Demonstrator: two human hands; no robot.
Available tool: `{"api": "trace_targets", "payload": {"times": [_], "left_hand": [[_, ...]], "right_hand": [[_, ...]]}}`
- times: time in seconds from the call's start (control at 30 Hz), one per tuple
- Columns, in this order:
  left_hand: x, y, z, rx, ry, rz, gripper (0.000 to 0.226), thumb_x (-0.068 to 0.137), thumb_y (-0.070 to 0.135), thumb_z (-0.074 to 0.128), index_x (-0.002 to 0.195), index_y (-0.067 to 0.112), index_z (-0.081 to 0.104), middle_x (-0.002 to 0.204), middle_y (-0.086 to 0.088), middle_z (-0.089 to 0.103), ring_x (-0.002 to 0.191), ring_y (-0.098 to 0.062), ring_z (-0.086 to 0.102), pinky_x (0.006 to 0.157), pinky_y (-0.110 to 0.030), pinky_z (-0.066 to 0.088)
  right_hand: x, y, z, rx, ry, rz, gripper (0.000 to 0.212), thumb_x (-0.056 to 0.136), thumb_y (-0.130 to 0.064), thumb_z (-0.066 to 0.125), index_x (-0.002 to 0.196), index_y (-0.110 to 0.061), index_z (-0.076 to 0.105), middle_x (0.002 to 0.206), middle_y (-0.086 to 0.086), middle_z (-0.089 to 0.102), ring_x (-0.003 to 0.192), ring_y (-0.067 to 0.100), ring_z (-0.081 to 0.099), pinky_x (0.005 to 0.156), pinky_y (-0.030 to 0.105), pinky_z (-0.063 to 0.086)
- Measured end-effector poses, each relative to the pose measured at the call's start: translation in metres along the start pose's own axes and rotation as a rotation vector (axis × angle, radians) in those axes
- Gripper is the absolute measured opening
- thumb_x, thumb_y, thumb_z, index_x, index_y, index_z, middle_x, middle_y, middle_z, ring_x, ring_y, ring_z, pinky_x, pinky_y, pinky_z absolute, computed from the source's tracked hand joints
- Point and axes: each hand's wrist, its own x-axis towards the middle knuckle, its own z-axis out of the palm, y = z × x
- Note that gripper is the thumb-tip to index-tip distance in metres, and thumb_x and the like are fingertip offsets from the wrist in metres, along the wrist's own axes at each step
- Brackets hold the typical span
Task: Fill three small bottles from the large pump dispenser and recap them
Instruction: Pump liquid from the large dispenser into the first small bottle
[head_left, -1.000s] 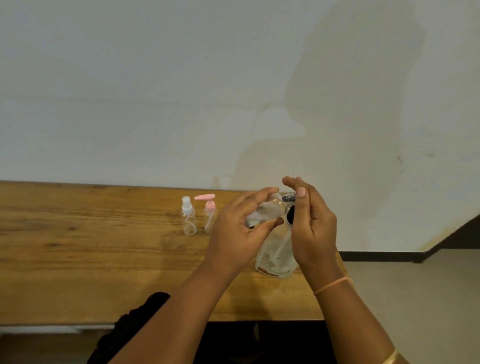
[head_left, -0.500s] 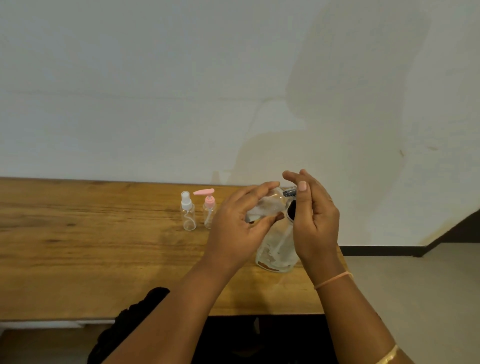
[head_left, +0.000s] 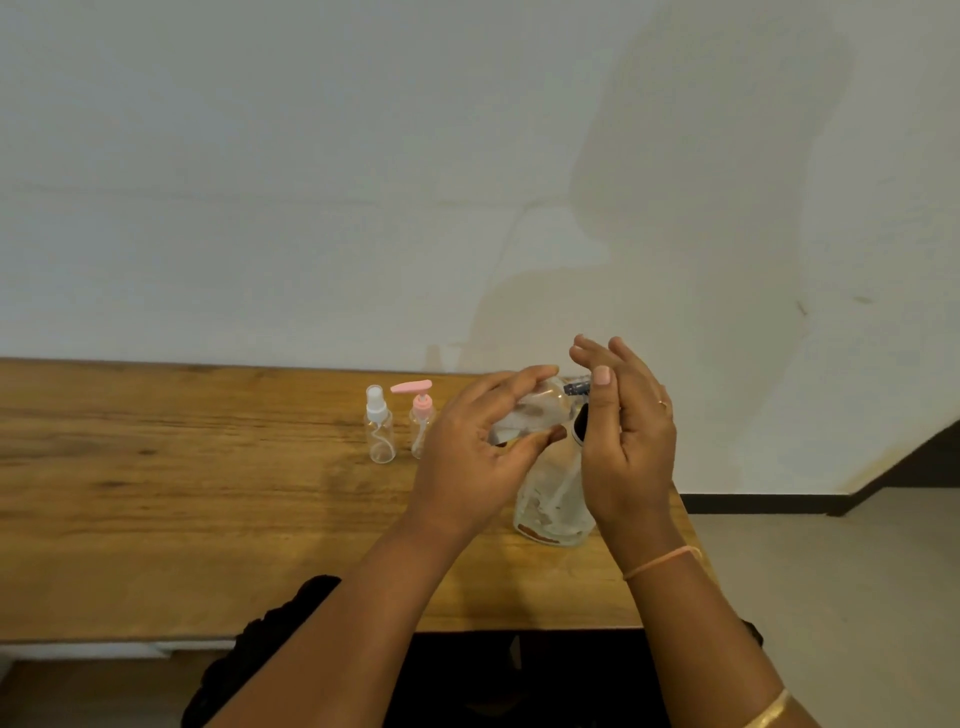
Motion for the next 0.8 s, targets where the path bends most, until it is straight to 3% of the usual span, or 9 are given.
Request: {"api": "trace_targets", "payload": {"times": [0.1, 0.3, 0.43, 0.63, 0.8], "left_hand": [[0.0, -0.002, 0.001, 0.006, -0.008, -0.003, 0.052, 0.076, 0.027, 0.072, 0.123, 0.039, 0.053, 0.111, 0.022, 0.058, 0.106, 0.007, 0.053, 0.089, -0.005, 0.04], [-0.003, -0.006, 0.004, -0.03, -0.034, -0.086, 0.055, 0.076, 0.02, 0.077, 0.118, 0.045, 0.052, 0.113, 0.017, 0.061, 0.108, 0.004, 0.055, 0.089, -0.007, 0.042], [-0.001, -0.002, 0.003, -0.02, -0.02, -0.057, 0.055, 0.077, 0.021, 0.076, 0.118, 0.047, 0.051, 0.112, 0.023, 0.059, 0.108, 0.008, 0.052, 0.088, -0.004, 0.039], [0.002, -0.003, 0.003, 0.006, -0.011, -0.015, 0.055, 0.077, 0.023, 0.076, 0.121, 0.044, 0.051, 0.111, 0.024, 0.058, 0.108, 0.008, 0.052, 0.09, -0.004, 0.038], [-0.002, -0.008, 0.001, 0.015, -0.041, -0.071, 0.057, 0.076, 0.022, 0.076, 0.116, 0.051, 0.048, 0.111, 0.025, 0.057, 0.107, 0.007, 0.052, 0.087, -0.002, 0.038]], "right_hand": [[-0.002, 0.004, 0.0, -0.006, 0.008, -0.019, 0.025, 0.096, -0.039, 0.029, 0.104, -0.048, 0.051, 0.118, -0.031, 0.052, 0.131, 0.003, 0.04, 0.107, 0.061, 0.026], [-0.004, 0.012, 0.002, -0.017, -0.053, 0.027, 0.026, 0.094, -0.043, 0.027, 0.101, -0.05, 0.052, 0.108, -0.037, 0.054, 0.124, -0.009, 0.042, 0.109, 0.06, 0.02], [-0.001, 0.007, 0.0, 0.087, -0.032, 0.077, 0.029, 0.093, -0.046, 0.03, 0.106, -0.047, 0.056, 0.115, -0.028, 0.059, 0.127, 0.003, 0.045, 0.108, 0.058, 0.028], [0.0, 0.006, 0.001, 0.059, -0.004, 0.032, 0.027, 0.095, -0.043, 0.03, 0.106, -0.048, 0.055, 0.106, -0.038, 0.056, 0.123, 0.0, 0.049, 0.106, 0.056, 0.033], [-0.005, 0.015, 0.005, -0.009, -0.03, -0.016, 0.031, 0.097, -0.036, 0.03, 0.107, -0.033, 0.058, 0.106, -0.03, 0.056, 0.109, 0.001, 0.056, 0.104, 0.059, 0.033]]}}
